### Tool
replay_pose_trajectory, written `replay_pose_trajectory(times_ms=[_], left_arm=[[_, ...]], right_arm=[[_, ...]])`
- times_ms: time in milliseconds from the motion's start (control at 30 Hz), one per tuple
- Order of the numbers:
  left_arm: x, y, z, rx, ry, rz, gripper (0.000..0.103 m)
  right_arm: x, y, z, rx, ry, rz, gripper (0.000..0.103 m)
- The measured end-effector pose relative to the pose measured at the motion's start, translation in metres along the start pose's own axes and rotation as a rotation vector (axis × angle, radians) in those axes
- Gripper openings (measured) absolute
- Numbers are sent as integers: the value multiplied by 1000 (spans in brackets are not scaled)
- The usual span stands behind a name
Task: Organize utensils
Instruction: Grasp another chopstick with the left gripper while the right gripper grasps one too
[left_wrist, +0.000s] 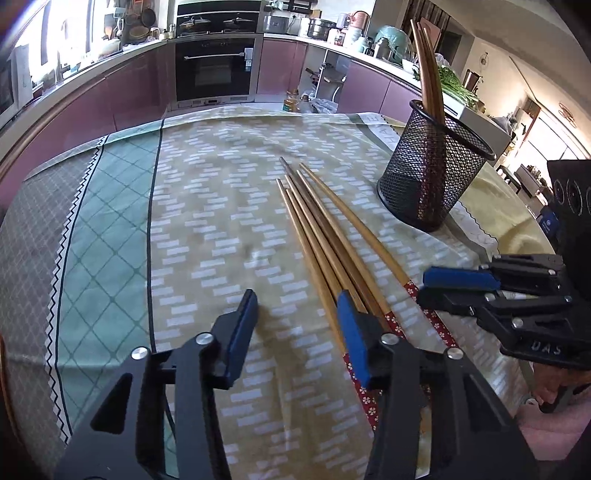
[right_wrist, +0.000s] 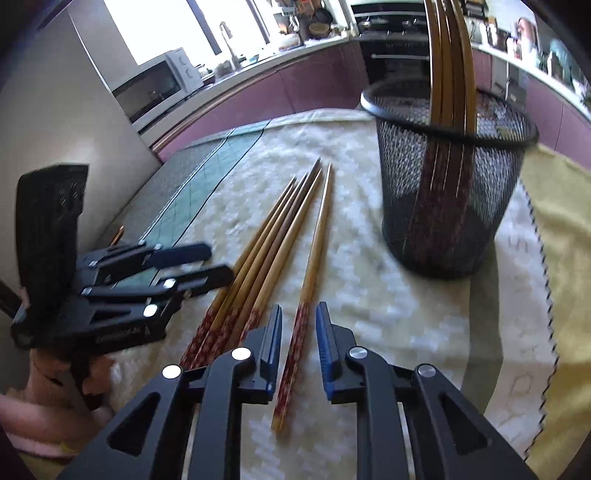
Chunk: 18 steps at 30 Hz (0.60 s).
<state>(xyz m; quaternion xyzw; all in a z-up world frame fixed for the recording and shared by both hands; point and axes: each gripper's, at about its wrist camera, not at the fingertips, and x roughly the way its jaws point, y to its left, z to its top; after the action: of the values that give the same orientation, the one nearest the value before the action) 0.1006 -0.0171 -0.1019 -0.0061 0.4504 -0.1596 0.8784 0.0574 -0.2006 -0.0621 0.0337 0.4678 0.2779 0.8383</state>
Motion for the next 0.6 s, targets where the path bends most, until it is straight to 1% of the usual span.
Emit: replay_pose_trajectory(times_ms=[100, 200, 300, 400, 433, 500, 600], left_arm=[[3, -3, 4, 17, 7, 5, 41], [6, -6, 6, 39, 6, 17, 37], [10, -8, 11, 48, 12, 7, 23], [14, -7, 14, 60, 19, 29, 14], [14, -6, 14, 59, 21, 27, 14], [15, -3, 16, 48, 26, 11, 14], [18, -1, 20, 40, 28, 6, 14]], right_arm=[[9, 0, 10, -8, -16, -36, 19], [17, 2, 18, -21, -21, -62, 19], [23, 3, 20, -42, -20, -92, 19], [24, 2, 20, -47, -22, -103, 15], [24, 1, 20, -43, -19, -104, 13], [22, -2, 19, -34, -11, -99, 13], [24, -3, 22, -32, -11, -104, 14]])
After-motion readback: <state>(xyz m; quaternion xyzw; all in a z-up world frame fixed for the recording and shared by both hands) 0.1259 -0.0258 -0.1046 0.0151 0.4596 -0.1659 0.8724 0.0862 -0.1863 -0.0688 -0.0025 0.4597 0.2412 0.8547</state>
